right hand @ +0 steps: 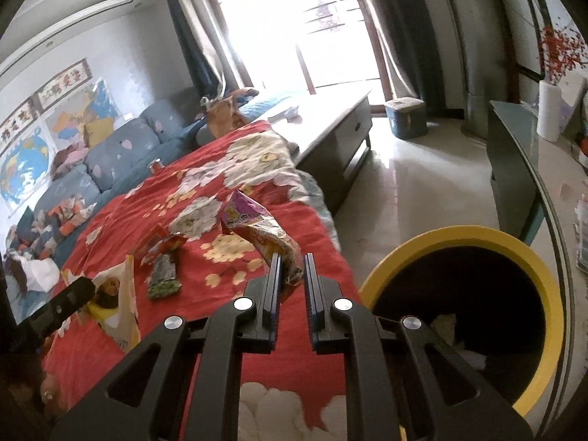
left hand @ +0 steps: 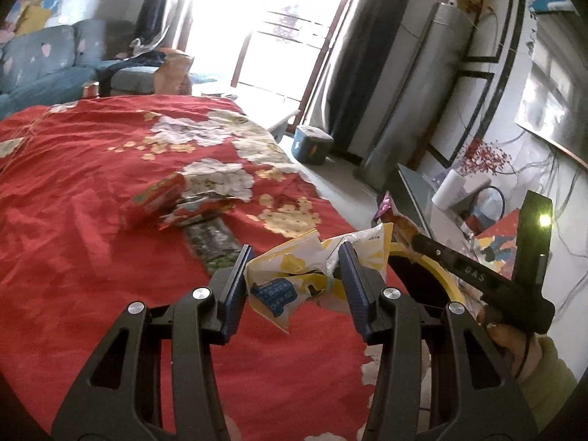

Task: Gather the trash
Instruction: 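Carry the snack bag and chip bag with both tools over the bin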

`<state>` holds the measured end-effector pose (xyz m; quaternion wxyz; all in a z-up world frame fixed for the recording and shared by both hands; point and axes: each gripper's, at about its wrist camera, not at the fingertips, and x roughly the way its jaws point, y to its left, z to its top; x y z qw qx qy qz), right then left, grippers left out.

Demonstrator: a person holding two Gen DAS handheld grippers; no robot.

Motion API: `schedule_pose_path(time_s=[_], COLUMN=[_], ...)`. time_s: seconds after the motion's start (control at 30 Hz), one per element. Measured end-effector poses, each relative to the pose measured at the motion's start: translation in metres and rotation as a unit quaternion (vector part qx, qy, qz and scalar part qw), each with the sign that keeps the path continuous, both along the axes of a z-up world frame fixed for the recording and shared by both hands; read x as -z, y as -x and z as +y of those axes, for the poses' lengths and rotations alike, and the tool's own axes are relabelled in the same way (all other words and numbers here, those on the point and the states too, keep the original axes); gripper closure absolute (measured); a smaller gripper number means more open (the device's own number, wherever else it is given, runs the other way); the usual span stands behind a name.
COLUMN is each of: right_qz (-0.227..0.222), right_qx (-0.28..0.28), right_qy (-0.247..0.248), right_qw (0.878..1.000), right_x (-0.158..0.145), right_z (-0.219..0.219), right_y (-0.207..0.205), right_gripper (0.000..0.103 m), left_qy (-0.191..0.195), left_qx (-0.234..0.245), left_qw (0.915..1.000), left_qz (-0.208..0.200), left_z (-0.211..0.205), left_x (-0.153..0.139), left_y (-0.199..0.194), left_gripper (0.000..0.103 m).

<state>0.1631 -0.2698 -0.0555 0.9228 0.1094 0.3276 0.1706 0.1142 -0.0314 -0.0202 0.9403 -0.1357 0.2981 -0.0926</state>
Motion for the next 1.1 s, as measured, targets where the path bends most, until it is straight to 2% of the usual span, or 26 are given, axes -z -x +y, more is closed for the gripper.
schedule_pose_path(time_s=[0.5,1.1], right_qz=[0.0,0.025], right_qx=[0.063,0.12], right_qy=[-0.005,-0.005], right_qw=[0.998,0.992], right_x=[0.002,0.024], right_z=[-0.054,-0.113], right_y=[-0.003,-0.005], right_gripper=[0.091,0.091], left_qy=[-0.029,-0.083], left_qx=[0.053,0.121], left_qw=[0.9981,0.9892], left_qz=[-0.004,-0.003], left_z=[-0.054,-0.128], left_x=[-0.002,0.006], left_y=[-0.018,-0.041], left_gripper=[0.063,0.063])
